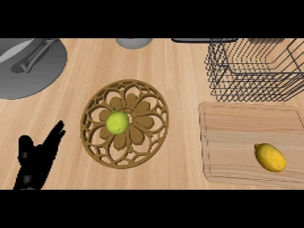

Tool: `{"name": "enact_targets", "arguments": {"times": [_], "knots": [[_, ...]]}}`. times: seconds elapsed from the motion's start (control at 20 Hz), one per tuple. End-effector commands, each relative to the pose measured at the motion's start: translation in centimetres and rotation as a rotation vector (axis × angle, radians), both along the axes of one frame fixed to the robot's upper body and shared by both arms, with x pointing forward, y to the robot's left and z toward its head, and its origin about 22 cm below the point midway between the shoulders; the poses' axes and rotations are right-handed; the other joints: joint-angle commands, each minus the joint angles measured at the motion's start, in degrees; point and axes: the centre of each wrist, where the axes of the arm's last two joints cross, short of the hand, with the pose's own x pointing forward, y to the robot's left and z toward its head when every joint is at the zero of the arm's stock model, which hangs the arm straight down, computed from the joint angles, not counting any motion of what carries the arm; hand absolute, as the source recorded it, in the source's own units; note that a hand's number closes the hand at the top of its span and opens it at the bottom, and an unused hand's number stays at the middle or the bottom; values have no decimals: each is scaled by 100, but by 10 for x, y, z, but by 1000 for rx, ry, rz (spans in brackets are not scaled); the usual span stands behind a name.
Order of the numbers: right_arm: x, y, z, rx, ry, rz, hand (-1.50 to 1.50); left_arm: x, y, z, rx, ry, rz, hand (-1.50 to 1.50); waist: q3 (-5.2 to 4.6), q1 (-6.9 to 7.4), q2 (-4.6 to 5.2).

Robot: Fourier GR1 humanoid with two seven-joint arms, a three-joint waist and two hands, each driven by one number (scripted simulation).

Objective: Pick the lemon from the cutting board and place it in the basket

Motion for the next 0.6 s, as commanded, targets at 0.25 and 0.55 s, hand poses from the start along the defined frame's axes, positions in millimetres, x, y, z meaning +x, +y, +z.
{"name": "enact_targets", "arguments": {"times": [0.25,0.55], "knots": [[5,-4,-44,14,137,85,-150,-16,2,-13,-16,100,-4,0,-44,29,30],[4,0,-84,59,146,110,-150,-13,-1,-22,-12,91,9,0,-46,7,31]]}}
